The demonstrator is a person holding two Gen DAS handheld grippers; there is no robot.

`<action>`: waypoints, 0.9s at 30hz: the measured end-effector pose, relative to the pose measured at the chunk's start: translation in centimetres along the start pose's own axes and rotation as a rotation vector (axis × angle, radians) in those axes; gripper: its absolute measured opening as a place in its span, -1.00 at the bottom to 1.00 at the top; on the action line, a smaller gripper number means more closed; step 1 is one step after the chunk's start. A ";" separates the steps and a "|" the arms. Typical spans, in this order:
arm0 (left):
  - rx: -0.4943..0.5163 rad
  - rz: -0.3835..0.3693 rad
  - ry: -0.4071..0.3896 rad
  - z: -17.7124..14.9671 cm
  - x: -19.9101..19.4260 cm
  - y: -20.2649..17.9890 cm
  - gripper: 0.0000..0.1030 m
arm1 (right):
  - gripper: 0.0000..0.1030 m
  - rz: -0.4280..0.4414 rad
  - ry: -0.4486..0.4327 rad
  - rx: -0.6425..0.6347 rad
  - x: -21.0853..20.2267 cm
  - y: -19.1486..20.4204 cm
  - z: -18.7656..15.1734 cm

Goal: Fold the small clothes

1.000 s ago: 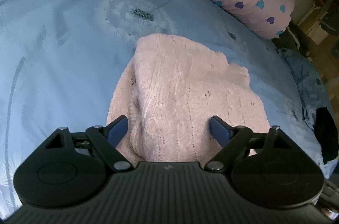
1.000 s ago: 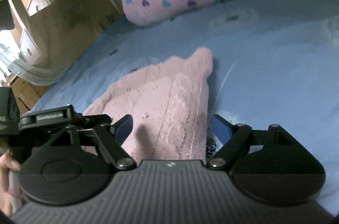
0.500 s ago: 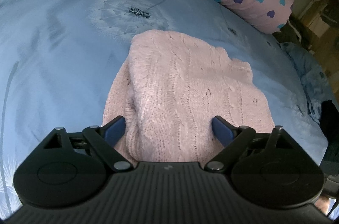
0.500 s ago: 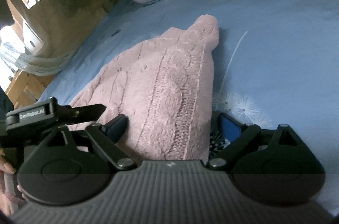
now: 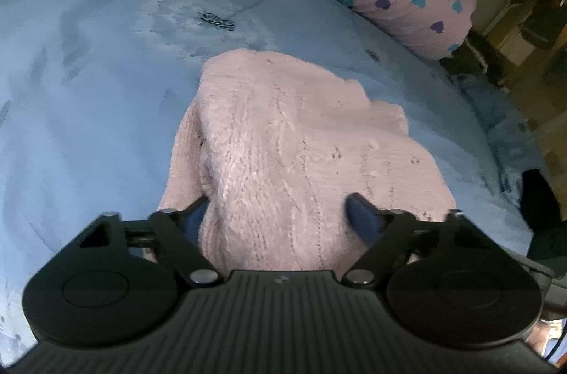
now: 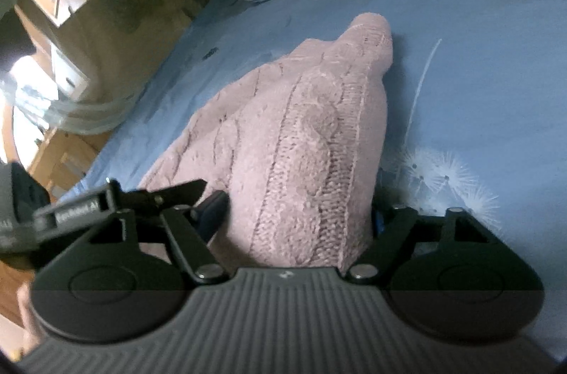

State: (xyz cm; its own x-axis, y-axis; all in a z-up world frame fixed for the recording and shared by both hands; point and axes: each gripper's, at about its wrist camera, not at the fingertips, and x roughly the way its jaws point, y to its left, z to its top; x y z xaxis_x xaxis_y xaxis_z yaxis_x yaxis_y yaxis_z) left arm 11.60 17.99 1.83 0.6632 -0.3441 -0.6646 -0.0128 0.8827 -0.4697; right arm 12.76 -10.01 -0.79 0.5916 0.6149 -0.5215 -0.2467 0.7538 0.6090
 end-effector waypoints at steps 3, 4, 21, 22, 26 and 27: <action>-0.011 -0.021 -0.019 0.1 -0.7 -0.2 0.14 | -0.01 0.020 -0.009 0.062 -0.6 -0.5 0.3; -0.004 -0.023 -0.027 0.1 -1.0 -0.3 0.06 | -0.05 0.026 -0.011 0.069 -0.9 -0.4 0.4; 0.055 -0.225 0.172 -5.8 -4.4 -7.1 -0.04 | -0.09 0.042 0.007 0.215 -11.5 -0.5 -0.4; 0.053 -0.236 0.184 -6.5 -4.6 -7.6 -0.04 | -0.09 0.033 0.018 0.221 -12.7 -0.9 -0.7; 0.032 -0.288 0.239 -9.8 -5.5 -9.2 -0.04 | -0.09 0.007 0.035 0.253 -17.1 -2.3 -2.4; 0.036 -0.289 0.245 -10.5 -5.7 -9.5 -0.04 | -0.09 0.003 0.035 0.259 -17.9 -2.6 -2.9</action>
State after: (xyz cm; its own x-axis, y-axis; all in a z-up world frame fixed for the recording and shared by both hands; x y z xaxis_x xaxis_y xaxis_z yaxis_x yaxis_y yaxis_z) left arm 0.07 8.17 3.95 0.4369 -0.6432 -0.6287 0.1784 0.7471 -0.6403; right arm 0.63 -22.28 5.26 0.5632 0.6278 -0.5373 -0.0406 0.6705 0.7408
